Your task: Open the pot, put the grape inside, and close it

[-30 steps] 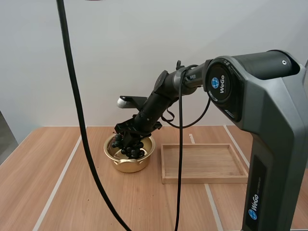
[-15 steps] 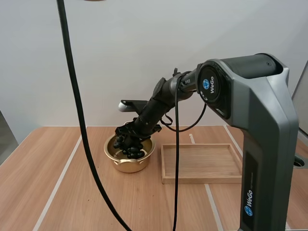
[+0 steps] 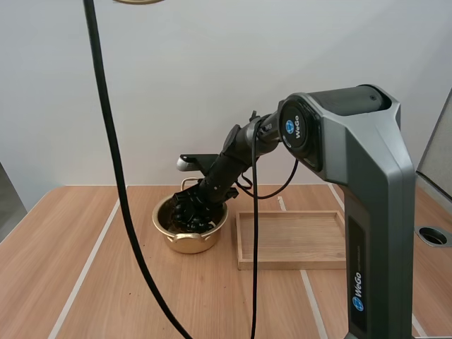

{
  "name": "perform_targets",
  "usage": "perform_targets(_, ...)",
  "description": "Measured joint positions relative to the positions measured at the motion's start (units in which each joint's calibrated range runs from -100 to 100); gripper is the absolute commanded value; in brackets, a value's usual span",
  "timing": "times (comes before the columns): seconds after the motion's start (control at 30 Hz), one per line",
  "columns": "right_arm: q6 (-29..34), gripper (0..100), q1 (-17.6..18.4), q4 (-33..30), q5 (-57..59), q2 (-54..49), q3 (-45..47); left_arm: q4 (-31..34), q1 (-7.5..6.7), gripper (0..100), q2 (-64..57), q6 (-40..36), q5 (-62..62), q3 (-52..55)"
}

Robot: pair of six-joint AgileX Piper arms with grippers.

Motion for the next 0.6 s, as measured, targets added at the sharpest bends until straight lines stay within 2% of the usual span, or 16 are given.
perform_targets(0.3,0.0,0,0.0,-0.2,0.0,0.0,-0.3,0.0,0.00,0,0.0,0.0,0.0,0.0)
perform_targets(0.33,0.0,8,0.0,-0.2,0.0,0.0,-0.3,0.0,0.00,0,0.0,0.0,0.0,0.0)
perform_targets(0.37,0.0,22,0.0,-0.2,0.0,0.0,-0.3,0.0,0.00,0,0.0,0.0,0.0,0.0)
perform_targets(0.5,0.0,94,0.0,-0.2,0.3,0.0,-0.3,0.0,0.00,0,0.0,0.0,0.0,0.0)
perform_targets(0.53,0.0,100,0.1,0.0,1.0,0.0,-0.3,0.0,0.00,0,0.0,0.0,0.0,0.0)
perform_targets(0.6,-0.2,100,0.1,0.5,3.1,0.0,-0.4,0.0,0.00,0,0.0,0.0,0.0,0.0)
